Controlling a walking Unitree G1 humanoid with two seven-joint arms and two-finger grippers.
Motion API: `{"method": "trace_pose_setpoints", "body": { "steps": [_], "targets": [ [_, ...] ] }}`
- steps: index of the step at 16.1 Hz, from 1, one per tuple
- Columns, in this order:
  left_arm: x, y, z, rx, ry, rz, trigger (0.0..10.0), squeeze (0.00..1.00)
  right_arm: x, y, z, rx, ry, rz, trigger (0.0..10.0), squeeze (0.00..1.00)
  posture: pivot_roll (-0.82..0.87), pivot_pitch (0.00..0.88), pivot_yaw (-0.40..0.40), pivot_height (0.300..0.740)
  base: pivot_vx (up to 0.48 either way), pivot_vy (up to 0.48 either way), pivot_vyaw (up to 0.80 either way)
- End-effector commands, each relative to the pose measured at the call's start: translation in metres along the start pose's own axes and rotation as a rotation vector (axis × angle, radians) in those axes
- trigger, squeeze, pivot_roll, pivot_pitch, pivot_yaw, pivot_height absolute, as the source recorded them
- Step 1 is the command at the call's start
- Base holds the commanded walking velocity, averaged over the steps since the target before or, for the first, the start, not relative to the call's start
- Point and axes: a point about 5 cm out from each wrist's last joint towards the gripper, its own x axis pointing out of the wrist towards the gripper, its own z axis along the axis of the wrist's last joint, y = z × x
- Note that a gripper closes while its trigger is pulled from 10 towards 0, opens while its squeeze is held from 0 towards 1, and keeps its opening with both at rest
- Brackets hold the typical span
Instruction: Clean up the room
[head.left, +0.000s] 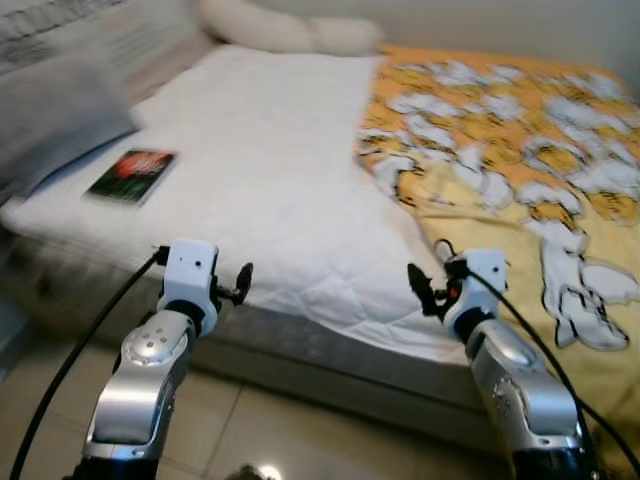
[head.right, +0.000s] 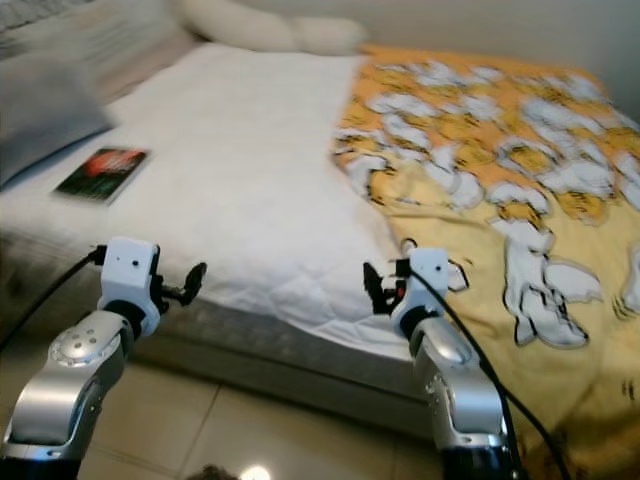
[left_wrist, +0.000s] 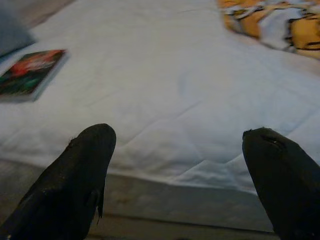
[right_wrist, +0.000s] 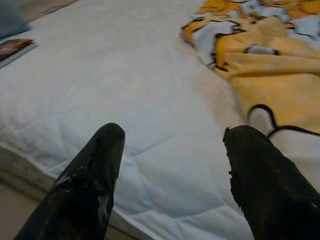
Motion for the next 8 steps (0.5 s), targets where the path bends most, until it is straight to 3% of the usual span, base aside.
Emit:
{"method": "trace_pose_setpoints", "body": {
  "steps": [1,8],
  "targets": [
    [0.0004,0.0039,0.0002,0.010,0.004,0.016,10.0,1.00,0.0006,0.0018,-0.0010,0.022,-0.001,-0.002,10.0,0.00,-0.09,0.000,0.016,0.740,0.000,-0.379,0.00],
    [-0.0029,0.0029,-0.0043,0.025,0.009,0.016,10.0,1.00,-0.0035,0.0021,-0.0105,0.012,0.033,0.010,10.0,0.00,-0.09,0.000,0.002,0.740,0.000,-0.377,0.00]
  ]
}}
